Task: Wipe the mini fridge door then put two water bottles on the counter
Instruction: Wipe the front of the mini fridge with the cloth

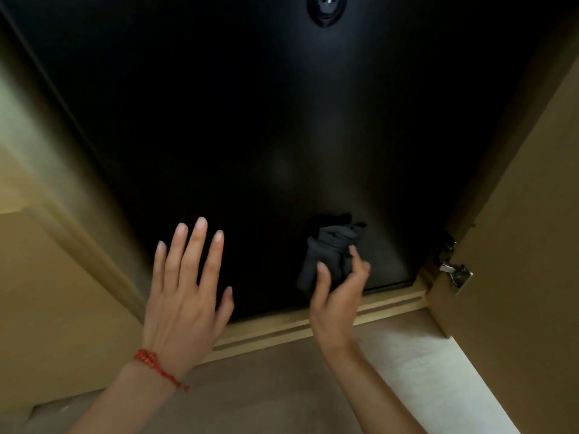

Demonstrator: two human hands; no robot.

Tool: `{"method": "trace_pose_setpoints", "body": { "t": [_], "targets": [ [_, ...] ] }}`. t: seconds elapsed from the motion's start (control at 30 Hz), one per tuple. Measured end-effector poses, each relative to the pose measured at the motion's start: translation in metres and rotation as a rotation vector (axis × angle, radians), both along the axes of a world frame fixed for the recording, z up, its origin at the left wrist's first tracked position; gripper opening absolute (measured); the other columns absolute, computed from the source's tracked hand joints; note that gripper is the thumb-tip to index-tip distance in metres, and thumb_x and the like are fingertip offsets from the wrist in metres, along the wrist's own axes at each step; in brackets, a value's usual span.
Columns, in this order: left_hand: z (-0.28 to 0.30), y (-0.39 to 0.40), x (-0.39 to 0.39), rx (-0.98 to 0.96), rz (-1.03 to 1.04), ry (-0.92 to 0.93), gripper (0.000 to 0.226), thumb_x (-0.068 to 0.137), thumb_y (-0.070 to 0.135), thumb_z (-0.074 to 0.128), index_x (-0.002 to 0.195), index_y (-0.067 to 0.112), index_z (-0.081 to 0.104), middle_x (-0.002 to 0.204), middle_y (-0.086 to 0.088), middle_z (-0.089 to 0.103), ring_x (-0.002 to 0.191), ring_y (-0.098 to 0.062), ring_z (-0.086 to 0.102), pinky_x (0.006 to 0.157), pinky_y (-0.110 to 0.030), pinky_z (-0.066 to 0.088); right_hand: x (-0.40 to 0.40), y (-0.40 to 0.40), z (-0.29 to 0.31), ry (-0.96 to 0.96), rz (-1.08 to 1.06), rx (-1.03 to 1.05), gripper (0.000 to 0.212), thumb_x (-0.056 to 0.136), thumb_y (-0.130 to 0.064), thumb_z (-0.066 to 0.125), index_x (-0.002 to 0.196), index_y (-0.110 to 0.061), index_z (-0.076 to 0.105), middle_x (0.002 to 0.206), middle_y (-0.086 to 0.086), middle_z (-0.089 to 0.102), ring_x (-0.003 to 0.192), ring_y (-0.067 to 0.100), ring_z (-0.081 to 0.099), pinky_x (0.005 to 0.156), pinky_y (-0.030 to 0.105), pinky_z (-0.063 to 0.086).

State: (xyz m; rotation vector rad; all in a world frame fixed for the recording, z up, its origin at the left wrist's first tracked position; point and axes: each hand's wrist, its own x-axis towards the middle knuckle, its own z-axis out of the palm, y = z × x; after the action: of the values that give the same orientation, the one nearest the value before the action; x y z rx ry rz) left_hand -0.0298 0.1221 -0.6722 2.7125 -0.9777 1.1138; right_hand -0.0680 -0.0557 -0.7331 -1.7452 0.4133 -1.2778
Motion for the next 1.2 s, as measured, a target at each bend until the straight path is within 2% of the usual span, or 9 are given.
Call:
{"method": "trace_pose_setpoints", "body": {
  "t": [0.13,0.3,0.47,0.57,0.7,0.77,0.87,1.03,1.2],
  "targets": [
    [0.003,0.009,0.001,0.009,-0.005,0.005,0.068,0.083,0.027,0.045,0.143,0.005,0.021,0.15,-0.018,0.015,0.143,-0.028,0.002,0.115,-0.047,0.01,0.011,0.041,0.011,0.02,0.067,-0.278,0.041,0.096,-0.036,0.036,0.124,-0.006,0.035,0.116,0.012,0.039,0.106,0.025,0.047,0.094,0.018,0.036],
    [0.003,0.014,0.001,0.021,-0.009,0.031,0.067,0.083,0.028,0.043,0.143,0.005,0.021,0.151,-0.018,0.013,0.142,-0.029,0.003,0.115,-0.045,0.01,0.011,0.04,0.016,0.06,0.079,-0.423,0.038,0.096,-0.034,0.035,0.123,-0.007,0.034,0.113,0.009,0.037,0.098,0.021,0.049,0.077,0.027,0.049],
    [0.006,0.016,-0.003,0.019,-0.016,0.075,0.069,0.083,0.028,0.042,0.143,0.006,0.018,0.151,-0.017,0.012,0.141,-0.033,0.009,0.114,-0.046,0.013,0.003,0.014,0.017,0.113,0.051,-0.553,0.041,0.088,-0.027,0.049,0.123,-0.009,0.037,0.111,0.007,0.039,0.094,0.021,0.05,0.07,0.031,0.052],
    [0.008,0.018,-0.007,0.009,-0.021,0.106,0.068,0.084,0.029,0.04,0.144,0.007,0.016,0.152,-0.017,0.012,0.141,-0.032,0.01,0.113,-0.046,0.014,-0.006,-0.006,0.02,0.12,0.008,-0.454,0.04,0.09,-0.029,0.048,0.122,-0.006,0.038,0.11,0.016,0.045,0.096,0.025,0.048,0.079,0.029,0.043],
    [0.006,0.015,-0.013,0.022,-0.021,0.156,0.068,0.085,0.031,0.039,0.144,0.009,0.014,0.152,-0.017,0.01,0.141,-0.031,0.008,0.114,-0.044,0.011,-0.026,-0.043,0.026,0.167,-0.061,-0.142,0.047,0.086,-0.007,0.06,0.124,0.009,0.039,0.113,0.035,0.049,0.11,0.019,0.047,0.092,0.017,0.038],
    [0.004,0.01,-0.017,0.033,-0.033,0.177,0.069,0.085,0.032,0.039,0.145,0.01,0.013,0.152,-0.016,0.01,0.142,-0.031,0.008,0.114,-0.044,0.011,-0.035,-0.052,0.029,0.212,-0.042,-0.041,0.049,0.086,-0.005,0.059,0.127,0.009,0.037,0.123,0.03,0.047,0.119,0.027,0.046,0.097,0.024,0.038],
    [0.002,0.001,-0.024,-0.002,-0.07,0.216,0.068,0.085,0.033,0.039,0.144,0.01,0.015,0.152,-0.016,0.012,0.141,-0.03,0.01,0.114,-0.043,0.011,-0.044,-0.051,0.033,0.238,-0.005,0.02,0.05,0.086,-0.009,0.061,0.128,0.003,0.038,0.127,0.019,0.048,0.117,0.017,0.043,0.092,0.007,0.032],
    [-0.009,-0.008,-0.034,-0.026,-0.094,0.289,0.066,0.087,0.037,0.038,0.143,0.011,0.018,0.151,-0.015,0.017,0.141,-0.029,0.013,0.113,-0.042,0.012,-0.059,-0.042,0.039,0.28,0.118,0.136,0.047,0.082,-0.016,0.066,0.124,-0.011,0.045,0.119,-0.001,0.051,0.115,0.014,0.048,0.095,0.029,0.042],
    [-0.031,-0.014,-0.051,-0.005,-0.1,0.419,0.065,0.088,0.044,0.034,0.142,0.012,0.02,0.15,-0.012,0.019,0.14,-0.026,0.013,0.113,-0.04,0.01,-0.08,-0.036,0.034,0.389,0.208,0.229,0.041,0.08,-0.016,0.069,0.114,-0.026,0.047,0.103,-0.025,0.05,0.097,-0.005,0.052,0.085,0.014,0.045]
  ]
}}
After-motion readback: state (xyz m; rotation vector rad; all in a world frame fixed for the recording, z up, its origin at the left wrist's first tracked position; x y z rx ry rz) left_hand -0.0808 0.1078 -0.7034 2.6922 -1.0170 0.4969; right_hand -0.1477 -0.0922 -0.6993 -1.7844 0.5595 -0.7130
